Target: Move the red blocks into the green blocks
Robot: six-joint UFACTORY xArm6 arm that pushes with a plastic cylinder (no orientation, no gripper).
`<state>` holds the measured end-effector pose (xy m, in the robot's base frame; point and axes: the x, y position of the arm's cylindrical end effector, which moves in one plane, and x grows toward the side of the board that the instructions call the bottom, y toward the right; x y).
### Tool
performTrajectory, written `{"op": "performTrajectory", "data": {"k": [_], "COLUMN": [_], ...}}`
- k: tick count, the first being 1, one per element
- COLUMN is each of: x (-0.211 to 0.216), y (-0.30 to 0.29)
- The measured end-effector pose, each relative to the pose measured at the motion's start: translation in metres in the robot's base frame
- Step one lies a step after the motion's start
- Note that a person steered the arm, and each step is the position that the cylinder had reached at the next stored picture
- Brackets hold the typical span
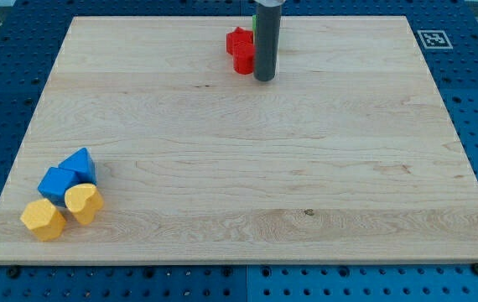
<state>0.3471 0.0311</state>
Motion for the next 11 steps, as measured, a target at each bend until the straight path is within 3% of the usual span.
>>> {"op": "performTrajectory", "data": {"k": [2, 5, 8, 9, 10, 11], "x": [0.002, -0.044, -0.052, -0.036, 0.032, 0.054], "y": [-0.029, -0.029, -0.030, -0.028, -0.016, -0.015]}}
